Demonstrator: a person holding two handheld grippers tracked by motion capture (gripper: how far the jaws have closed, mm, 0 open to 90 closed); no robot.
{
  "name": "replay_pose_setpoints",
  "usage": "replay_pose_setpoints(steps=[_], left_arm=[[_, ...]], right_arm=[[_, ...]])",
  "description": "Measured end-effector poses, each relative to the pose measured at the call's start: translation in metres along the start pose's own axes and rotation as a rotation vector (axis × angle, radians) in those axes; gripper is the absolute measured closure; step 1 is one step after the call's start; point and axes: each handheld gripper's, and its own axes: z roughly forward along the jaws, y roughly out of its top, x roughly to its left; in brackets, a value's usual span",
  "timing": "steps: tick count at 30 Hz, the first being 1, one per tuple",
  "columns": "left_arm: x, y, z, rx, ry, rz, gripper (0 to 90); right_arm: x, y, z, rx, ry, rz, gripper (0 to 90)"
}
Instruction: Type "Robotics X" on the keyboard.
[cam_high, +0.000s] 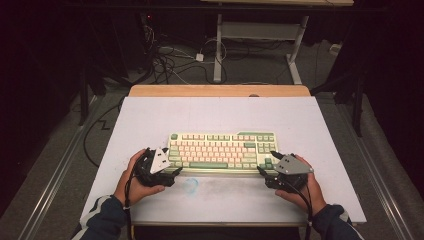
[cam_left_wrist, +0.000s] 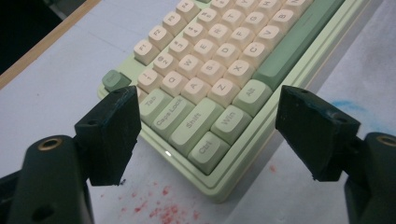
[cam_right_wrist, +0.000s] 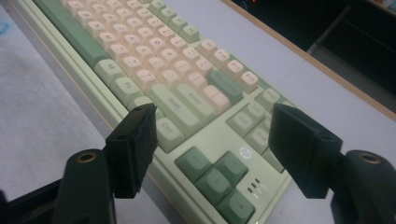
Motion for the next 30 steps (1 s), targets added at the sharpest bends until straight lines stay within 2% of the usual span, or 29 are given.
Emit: replay_pose_setpoints(steps=[2,6,10,13,17,19,26,30], left_arm=[[0.003,-0.001,-0.002,-0.003,0.006,-0.008,20.8],[0.007,-0.004,-0.006,0.001,0.019,-0.011,20.5],[0.010,-0.005,-0.011,-0.004,0.038,-0.015,20.5],[0.011,-0.007,-0.014,-0.005,0.048,-0.019,20.5],[0.013,-0.009,-0.017,-0.005,0.060,-0.024,20.5],[0.014,-0.009,-0.019,-0.002,0.058,-0.033,20.5],[0.017,-0.012,-0.021,0.010,0.067,-0.042,20.5],[0.016,-0.013,-0.020,0.009,0.069,-0.046,20.5]], right_arm=[[-0.003,0.002,0.000,-0.004,0.019,0.006,36.7],[-0.009,0.009,0.001,-0.004,0.059,0.055,44.6],[-0.013,0.017,0.007,0.031,0.075,0.067,62.9],[-0.015,0.024,0.015,0.057,0.111,0.072,78.5],[-0.016,0.032,0.028,0.083,0.157,0.072,88.8],[-0.015,0.034,0.036,0.099,0.181,0.068,90.0],[-0.009,0.034,0.054,0.147,0.221,0.049,90.0],[-0.006,0.032,0.056,0.161,0.217,0.040,90.0]])
